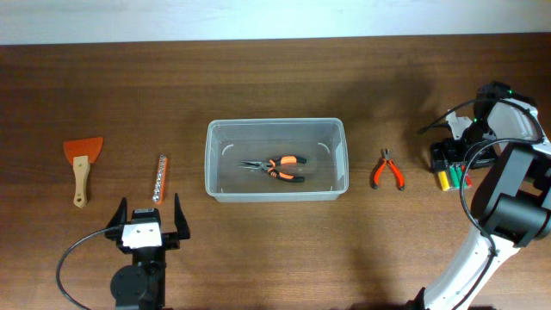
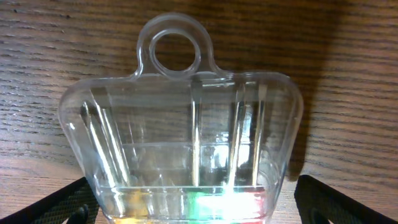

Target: Pack container

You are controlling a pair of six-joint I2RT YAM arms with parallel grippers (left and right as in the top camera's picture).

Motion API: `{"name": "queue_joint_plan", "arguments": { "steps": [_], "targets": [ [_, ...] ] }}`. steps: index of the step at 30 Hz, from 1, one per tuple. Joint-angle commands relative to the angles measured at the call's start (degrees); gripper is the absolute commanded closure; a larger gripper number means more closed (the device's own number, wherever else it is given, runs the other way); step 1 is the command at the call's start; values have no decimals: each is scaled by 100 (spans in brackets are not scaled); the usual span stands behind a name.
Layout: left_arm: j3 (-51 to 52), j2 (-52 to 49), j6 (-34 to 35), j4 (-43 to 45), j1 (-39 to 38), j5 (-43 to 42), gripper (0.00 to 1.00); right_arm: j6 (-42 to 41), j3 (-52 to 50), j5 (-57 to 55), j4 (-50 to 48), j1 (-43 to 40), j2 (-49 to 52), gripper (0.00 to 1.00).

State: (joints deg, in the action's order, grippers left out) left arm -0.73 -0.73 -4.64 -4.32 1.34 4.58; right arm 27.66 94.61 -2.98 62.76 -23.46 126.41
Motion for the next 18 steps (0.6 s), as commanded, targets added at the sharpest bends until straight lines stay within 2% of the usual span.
{"name": "queue_joint_plan", "arguments": {
  "steps": [1,18],
  "targets": [
    [20,39,76,-4,-17,22,1,39,11,39,2,31,63,1],
    [20,39,76,-4,-17,22,1,44,4,136,26,168,66,1]
  ]
}}
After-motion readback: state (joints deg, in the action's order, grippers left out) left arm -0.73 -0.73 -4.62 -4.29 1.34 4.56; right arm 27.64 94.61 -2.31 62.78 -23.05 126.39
